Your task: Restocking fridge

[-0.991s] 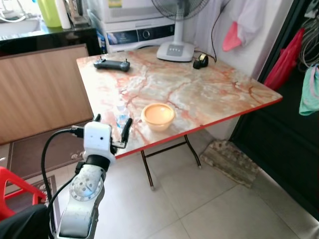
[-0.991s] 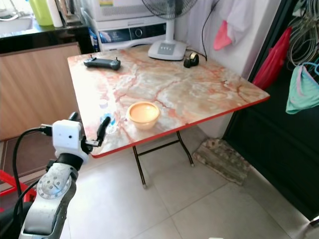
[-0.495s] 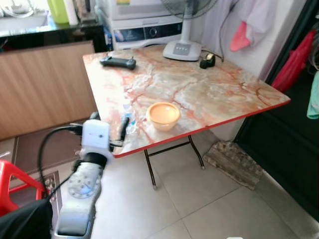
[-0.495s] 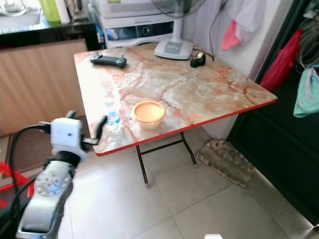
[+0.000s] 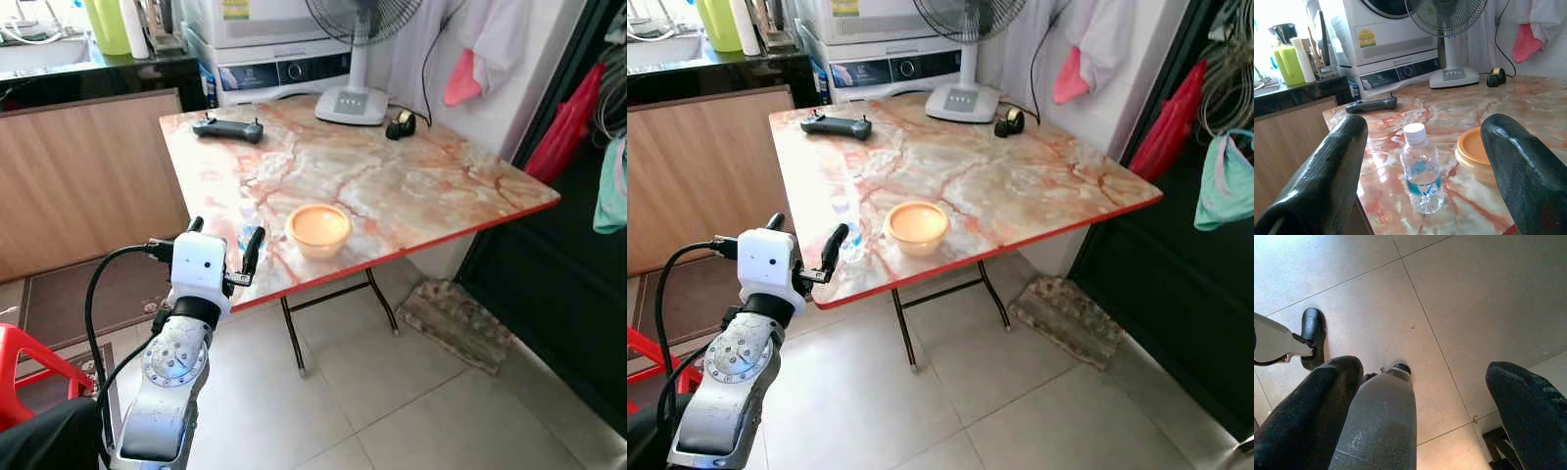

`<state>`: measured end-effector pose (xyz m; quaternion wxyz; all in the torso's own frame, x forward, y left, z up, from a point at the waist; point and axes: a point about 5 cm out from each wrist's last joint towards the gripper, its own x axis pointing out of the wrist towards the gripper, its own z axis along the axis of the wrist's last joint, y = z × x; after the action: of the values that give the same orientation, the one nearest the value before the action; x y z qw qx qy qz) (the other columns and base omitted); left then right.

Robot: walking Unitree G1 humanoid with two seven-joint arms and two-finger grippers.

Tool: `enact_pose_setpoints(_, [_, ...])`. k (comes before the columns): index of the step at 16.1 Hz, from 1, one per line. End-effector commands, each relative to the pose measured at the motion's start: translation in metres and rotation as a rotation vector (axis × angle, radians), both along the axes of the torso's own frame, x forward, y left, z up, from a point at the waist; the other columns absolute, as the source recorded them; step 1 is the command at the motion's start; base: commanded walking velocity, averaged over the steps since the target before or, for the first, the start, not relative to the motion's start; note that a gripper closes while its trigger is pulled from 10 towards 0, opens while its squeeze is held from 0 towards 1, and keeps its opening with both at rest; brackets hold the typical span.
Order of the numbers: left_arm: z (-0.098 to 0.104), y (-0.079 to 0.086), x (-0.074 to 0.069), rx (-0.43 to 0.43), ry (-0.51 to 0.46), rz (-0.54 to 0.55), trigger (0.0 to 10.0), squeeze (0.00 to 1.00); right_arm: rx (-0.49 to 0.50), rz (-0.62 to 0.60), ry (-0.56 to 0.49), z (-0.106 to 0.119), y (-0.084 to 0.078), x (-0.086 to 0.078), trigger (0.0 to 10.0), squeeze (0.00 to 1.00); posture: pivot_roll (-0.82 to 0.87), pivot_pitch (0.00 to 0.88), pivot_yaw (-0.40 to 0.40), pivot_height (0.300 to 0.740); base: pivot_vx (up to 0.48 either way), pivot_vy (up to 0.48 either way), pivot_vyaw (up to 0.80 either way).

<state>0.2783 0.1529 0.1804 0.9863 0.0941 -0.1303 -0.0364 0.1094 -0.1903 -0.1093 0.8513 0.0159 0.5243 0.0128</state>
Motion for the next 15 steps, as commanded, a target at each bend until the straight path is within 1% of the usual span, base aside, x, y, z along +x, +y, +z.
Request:
enact_pose_setpoints(1, [0.0046,-0.0013,0.0024,0.02,-0.021,0.0,10.0,0.0,-0.006,0.011,-0.006,0.0009,-0.0016,0.0021,10.0,0.0,0.17,0.0,-0.053,0.74,0.255,0.0,0.5])
enact_pose_setpoints(3, [0.0045,-0.0016,0.0023,0.018,-0.019,0.003,10.0,0.0,-0.003,0.014,-0.004,0.0009,-0.0015,0.0025,10.0,0.0,0.17,0.0,-0.057,0.74,0.263,0.0,0.63])
enact_pose_setpoints(5, [0.005,-0.002,0.0025,0.022,-0.021,0.004,10.0,0.0,0.007,-0.003,0.003,0.0005,-0.0014,0.0018,10.0,0.0,0.18,0.0,-0.058,0.74,0.27,0.0,0.0])
enact_pose_setpoints(15, [0.0113,-0.0037,0.0036,0.017,-0.047,0.009,10.0,0.0,0.011,0.026,0.007,0.0008,-0.0015,0.0023,10.0,0.0,0.18,0.0,-0.062,0.74,0.273,0.0,0.0])
